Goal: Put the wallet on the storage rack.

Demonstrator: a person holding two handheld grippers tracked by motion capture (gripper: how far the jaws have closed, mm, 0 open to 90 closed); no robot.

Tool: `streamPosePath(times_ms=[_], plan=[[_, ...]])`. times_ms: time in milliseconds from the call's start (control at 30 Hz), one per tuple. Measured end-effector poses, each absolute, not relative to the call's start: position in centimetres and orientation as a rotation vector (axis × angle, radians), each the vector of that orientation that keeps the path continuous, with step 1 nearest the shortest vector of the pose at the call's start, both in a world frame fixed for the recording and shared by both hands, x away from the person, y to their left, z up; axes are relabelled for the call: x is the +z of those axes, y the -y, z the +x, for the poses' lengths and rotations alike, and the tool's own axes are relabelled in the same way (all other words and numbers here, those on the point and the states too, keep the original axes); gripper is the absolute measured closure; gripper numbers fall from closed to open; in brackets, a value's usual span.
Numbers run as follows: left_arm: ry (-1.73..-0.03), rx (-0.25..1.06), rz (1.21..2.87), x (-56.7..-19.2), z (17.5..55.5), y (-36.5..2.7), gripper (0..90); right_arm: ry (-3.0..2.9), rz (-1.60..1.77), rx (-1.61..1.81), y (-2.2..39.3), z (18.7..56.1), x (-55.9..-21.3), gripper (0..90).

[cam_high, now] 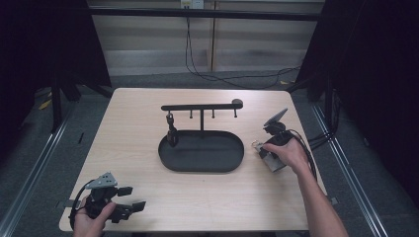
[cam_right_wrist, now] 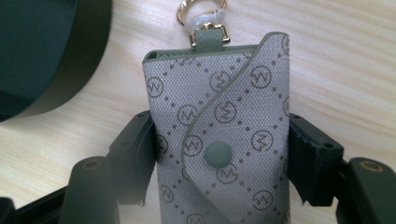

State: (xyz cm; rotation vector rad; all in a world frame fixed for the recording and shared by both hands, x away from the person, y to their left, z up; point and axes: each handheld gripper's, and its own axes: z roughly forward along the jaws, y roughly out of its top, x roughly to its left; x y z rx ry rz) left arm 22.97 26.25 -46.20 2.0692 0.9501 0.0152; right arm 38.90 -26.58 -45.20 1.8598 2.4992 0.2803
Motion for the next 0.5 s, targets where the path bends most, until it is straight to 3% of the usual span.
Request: streamPosePath(times_ms=[500], plan=[[-0.942,0.002,2.073,-46.2,23.0,-26.1,20.4,-2.462,1.886,0.328,27.4,38.4,-43.7,32.6]])
